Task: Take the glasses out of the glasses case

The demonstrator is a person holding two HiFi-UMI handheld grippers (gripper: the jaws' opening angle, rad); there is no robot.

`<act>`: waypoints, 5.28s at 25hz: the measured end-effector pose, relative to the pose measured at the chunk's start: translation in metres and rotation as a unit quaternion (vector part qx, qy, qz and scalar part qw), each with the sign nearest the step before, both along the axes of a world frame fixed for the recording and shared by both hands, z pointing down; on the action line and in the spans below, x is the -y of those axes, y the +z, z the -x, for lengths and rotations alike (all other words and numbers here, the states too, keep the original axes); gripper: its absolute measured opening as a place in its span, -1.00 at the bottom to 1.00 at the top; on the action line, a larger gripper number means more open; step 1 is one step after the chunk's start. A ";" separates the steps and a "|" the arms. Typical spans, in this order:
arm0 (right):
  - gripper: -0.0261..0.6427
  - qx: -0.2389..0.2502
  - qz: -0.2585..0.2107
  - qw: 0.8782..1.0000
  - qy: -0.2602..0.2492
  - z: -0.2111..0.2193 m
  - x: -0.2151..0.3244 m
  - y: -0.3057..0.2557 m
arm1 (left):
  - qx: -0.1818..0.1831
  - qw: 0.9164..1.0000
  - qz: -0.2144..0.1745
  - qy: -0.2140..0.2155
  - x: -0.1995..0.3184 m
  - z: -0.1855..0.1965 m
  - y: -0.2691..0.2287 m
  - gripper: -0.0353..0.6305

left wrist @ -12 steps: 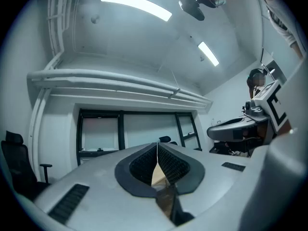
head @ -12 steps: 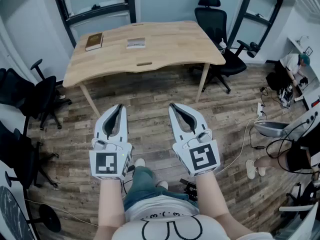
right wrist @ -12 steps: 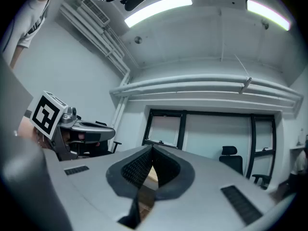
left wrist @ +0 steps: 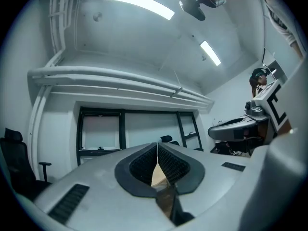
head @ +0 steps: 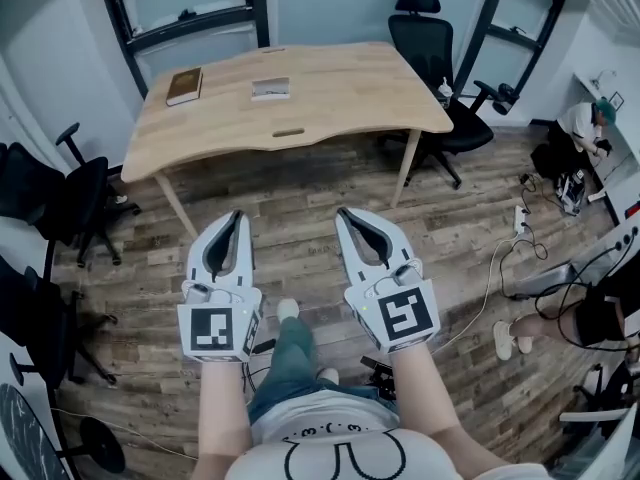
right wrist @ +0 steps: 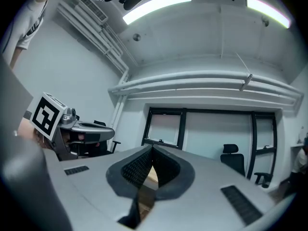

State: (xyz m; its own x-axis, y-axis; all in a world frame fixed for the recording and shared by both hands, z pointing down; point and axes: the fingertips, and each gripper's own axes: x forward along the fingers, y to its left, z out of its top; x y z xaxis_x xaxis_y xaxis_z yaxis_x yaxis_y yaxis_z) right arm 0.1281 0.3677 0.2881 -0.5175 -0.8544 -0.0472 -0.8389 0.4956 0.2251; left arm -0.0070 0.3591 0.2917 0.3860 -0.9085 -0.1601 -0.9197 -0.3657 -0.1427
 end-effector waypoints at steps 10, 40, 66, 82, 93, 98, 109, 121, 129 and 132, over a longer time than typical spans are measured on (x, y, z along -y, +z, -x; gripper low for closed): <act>-0.77 -0.015 0.019 1.000 -0.005 0.032 0.124 0.015 | -0.015 1.000 0.016 0.002 0.130 0.032 0.015 -0.83; -0.77 -0.045 0.064 0.997 0.003 0.102 0.492 0.045 | -0.029 0.996 0.062 -0.054 0.467 0.142 0.042 -0.83; -0.67 -0.094 0.182 0.975 -0.085 0.093 0.745 0.125 | -0.011 0.983 0.158 -0.097 0.707 0.114 0.100 -0.83; -0.44 -0.327 0.269 0.885 -0.194 0.137 0.756 0.252 | -0.028 0.969 0.225 -0.097 0.716 0.156 0.161 -0.83; -0.43 -0.467 0.312 0.783 -0.268 0.148 0.753 0.323 | -0.043 0.959 0.251 -0.127 0.706 0.184 0.184 -0.83; -0.44 -0.536 0.306 0.734 -0.285 0.146 0.754 0.345 | -0.045 0.957 0.255 -0.135 0.706 0.193 0.187 -0.83; -0.67 -0.559 0.326 0.706 -0.287 0.148 0.756 0.363 | -0.048 0.955 0.261 -0.134 0.708 0.197 0.194 -0.83; -0.75 -0.525 0.289 0.762 -0.246 0.152 0.762 0.317 | -0.044 0.964 0.236 -0.116 0.720 0.195 0.172 -0.83; -0.75 -0.508 0.242 0.798 -0.215 0.152 0.768 0.273 | -0.038 0.973 0.200 -0.106 0.731 0.191 0.143 -0.83; -0.75 -0.485 0.215 0.825 -0.194 0.152 0.772 0.240 | -0.037 0.976 0.187 -0.100 0.735 0.189 0.132 -0.83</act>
